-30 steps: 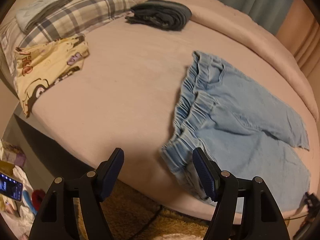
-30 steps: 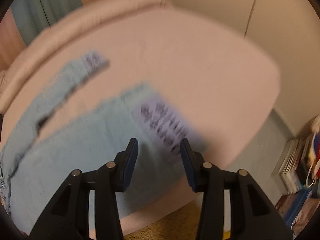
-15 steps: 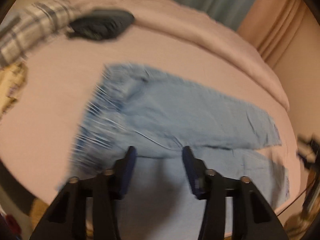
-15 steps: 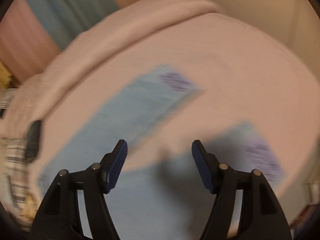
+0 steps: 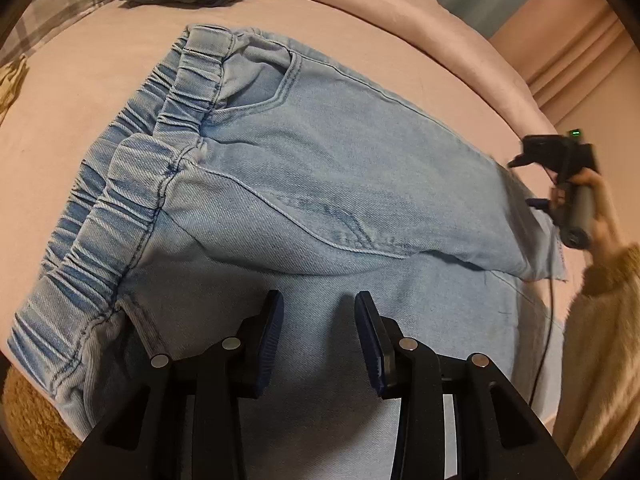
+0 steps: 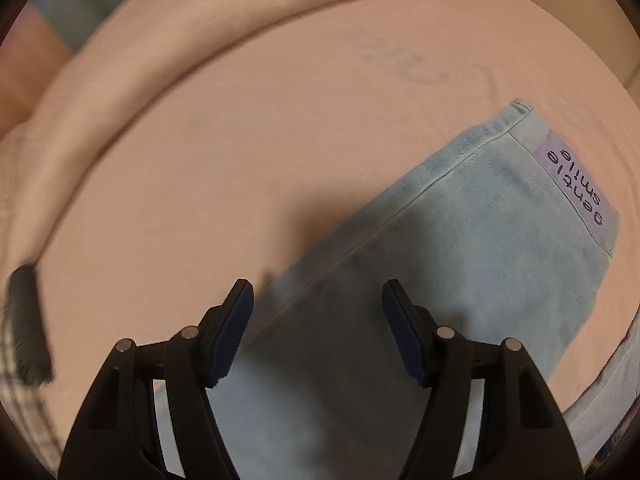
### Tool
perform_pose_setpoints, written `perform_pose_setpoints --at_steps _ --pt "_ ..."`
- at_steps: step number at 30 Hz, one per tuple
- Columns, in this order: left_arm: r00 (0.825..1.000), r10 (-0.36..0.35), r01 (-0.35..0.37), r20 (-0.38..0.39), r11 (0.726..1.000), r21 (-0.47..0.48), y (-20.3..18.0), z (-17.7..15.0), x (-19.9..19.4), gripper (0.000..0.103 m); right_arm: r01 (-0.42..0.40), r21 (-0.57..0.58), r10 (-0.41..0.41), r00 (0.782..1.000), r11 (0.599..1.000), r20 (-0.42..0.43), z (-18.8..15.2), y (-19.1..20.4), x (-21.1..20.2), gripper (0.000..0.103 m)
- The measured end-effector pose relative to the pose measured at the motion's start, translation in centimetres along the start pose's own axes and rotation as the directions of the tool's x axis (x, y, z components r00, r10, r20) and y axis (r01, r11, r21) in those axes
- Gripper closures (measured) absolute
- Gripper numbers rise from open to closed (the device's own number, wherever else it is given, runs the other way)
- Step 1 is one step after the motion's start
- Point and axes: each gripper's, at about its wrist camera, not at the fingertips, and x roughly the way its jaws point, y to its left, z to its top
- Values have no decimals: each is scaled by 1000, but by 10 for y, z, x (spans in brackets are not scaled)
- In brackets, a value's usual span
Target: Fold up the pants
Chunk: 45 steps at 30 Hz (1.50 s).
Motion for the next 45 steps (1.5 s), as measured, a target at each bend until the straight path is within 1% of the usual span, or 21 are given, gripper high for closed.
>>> perform_pose_setpoints --at_steps 2,4,6,7,9,11,14,17,20,23,26,28,32,33,36,38,39,40,41,43,45 --pt "1000 -2 2 -1 1000 -2 0 1 0 64 62 -16 -62 998 998 1 5 -1 13 35" --pt "1000 -3 3 0 1000 -6 -1 1 2 64 126 -60 -124 992 990 37 7 4 15 47" --pt "1000 -13 13 -3 1000 -19 -1 3 2 64 154 -55 -151 987 987 60 7 3 11 84" --pt "1000 -21 21 -6 999 -26 0 5 2 64 145 -42 -142 988 989 67 7 -4 8 88" --pt "998 -55 54 -13 997 -49 3 10 -3 64 57 -20 -55 996 998 68 7 -18 3 97" --pt "996 -86 86 3 995 -59 7 18 -13 64 -70 6 70 994 998 86 0 -41 -12 99" --pt "990 -130 133 52 988 -74 4 31 -32 64 -258 13 252 951 966 179 -22 -79 -57 99" --pt "979 -178 186 98 979 -84 0 45 -42 56 -412 -33 404 870 911 282 -66 -116 -112 99" --pt "976 -181 194 118 975 -107 0 58 -45 46 -481 -59 471 814 875 339 -111 -152 -147 99" --pt "966 -230 246 120 959 -139 1 71 -37 32 -453 -89 453 816 887 359 -154 -175 -162 98" --pt "970 -224 236 92 959 -154 -9 86 -24 32 -404 -120 420 848 907 324 -151 -183 -138 98" --pt "979 -193 201 67 968 -152 -17 94 -17 32 -369 -146 397 869 918 296 -165 -196 -126 98" --pt "980 -188 197 67 967 -164 -26 113 -12 30 -384 -112 401 879 916 258 -158 -216 -110 98" --pt "982 -175 184 64 967 -174 -27 117 -8 29 -381 -115 398 882 917 253 -160 -221 -110 98" --pt "998 -48 55 34 976 -212 -23 129 8 29 -377 -132 399 882 917 250 -170 -219 -110 98" --pt "996 -80 88 40 969 -232 -15 127 12 62 -376 -148 402 880 915 252 -172 -214 -110 98" --pt "994 -109 111 24 962 -250 -12 124 11 83 -380 -153 408 878 912 249 -173 -213 -110 98" --pt "993 -117 116 12 957 -265 -9 119 7 85 -386 -160 415 876 909 245 -172 -212 -109 98" --pt "990 -133 139 44 957 -254 -9 112 -5 85 -383 -165 414 877 909 243 -173 -210 -109 98" --pt "981 -148 169 128 970 -174 -13 95 -39 85 -349 -201 393 885 915 252 -169 -203 -115 98" --pt "969 -173 194 178 975 -108 -12 69 -73 85 -330 -235 388 879 914 277 -166 -201 -127 98"
